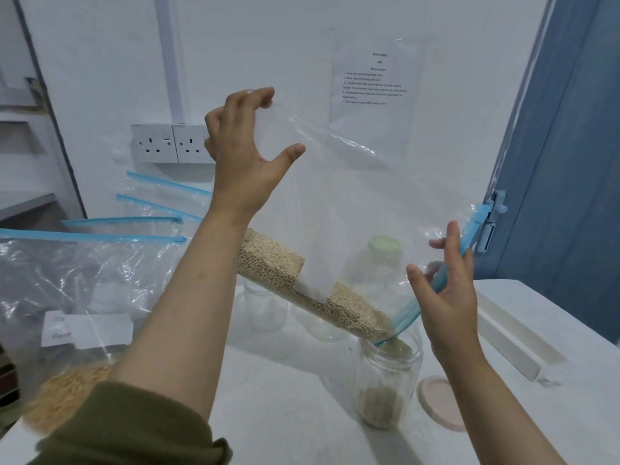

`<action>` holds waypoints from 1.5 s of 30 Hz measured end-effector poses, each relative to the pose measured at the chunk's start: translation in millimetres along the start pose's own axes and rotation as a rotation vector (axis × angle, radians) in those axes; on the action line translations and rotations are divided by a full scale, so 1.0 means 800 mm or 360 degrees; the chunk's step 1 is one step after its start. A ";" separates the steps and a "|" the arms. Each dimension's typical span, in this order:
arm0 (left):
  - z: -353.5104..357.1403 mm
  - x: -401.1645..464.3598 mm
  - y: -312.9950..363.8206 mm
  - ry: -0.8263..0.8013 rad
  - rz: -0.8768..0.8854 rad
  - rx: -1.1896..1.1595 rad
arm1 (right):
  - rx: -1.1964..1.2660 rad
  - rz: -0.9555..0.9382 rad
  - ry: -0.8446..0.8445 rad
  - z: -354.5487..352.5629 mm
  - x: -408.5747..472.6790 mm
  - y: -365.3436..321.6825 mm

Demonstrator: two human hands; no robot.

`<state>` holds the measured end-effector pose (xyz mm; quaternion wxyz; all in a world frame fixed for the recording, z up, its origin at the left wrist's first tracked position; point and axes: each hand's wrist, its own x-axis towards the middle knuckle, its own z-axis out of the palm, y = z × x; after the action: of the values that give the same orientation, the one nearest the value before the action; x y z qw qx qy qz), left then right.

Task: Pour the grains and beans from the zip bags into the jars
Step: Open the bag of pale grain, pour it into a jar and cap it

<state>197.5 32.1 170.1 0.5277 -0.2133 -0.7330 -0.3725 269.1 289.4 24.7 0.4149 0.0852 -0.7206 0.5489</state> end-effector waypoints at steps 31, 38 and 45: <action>0.007 -0.005 0.007 0.0016 0.0006 0.0021 | 0.0022 0.0049 0.0111 -0.005 -0.007 -0.002; 0.010 -0.005 0.011 0.0039 0.0001 0.0027 | 0.0015 0.0055 0.0122 -0.006 -0.007 -0.002; 0.011 -0.005 0.014 0.0034 -0.0008 0.0029 | 0.0044 0.0051 0.0128 -0.006 -0.007 0.000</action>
<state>201.0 46.4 168.0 0.5366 -0.2027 -0.7312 -0.3692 275.5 291.8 21.0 0.4333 0.0572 -0.6971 0.5684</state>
